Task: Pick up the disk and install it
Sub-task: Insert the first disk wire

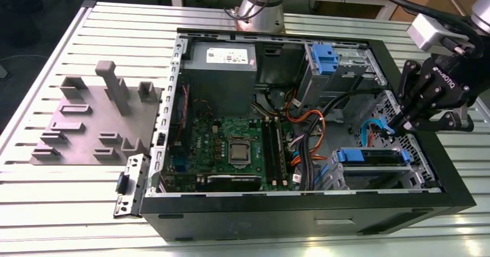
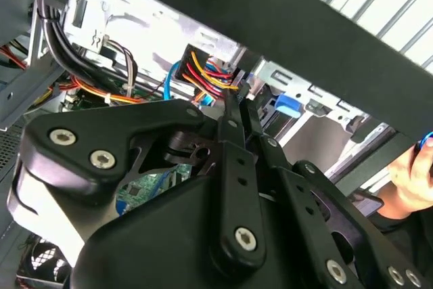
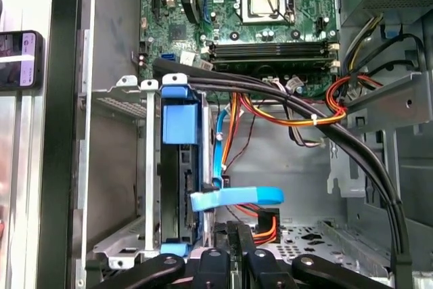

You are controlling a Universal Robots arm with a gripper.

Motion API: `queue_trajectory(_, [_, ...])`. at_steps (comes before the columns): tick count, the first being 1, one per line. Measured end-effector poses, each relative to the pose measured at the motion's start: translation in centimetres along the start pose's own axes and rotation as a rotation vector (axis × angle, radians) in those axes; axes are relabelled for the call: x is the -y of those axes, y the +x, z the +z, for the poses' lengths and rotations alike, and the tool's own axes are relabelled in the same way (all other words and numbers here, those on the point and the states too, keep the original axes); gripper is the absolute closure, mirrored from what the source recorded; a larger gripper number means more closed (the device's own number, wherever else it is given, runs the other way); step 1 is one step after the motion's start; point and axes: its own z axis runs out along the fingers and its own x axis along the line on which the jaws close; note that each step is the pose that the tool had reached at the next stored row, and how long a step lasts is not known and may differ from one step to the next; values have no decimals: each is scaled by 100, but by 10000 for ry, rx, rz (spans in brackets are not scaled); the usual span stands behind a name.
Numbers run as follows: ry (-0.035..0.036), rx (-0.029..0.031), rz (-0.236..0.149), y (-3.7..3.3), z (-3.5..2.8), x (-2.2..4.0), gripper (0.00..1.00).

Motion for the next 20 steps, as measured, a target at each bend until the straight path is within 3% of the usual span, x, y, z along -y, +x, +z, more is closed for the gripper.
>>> queue_trajectory(2, [41,1,-4,6,1,-6,84])
queue_trajectory(6, [191,6,-12,38,6,-35,84])
queue_trajectory(11, [356,46,-16,63,16,-108,84])
queue_trajectory(20, [529,159,-16,214,36,-153,84])
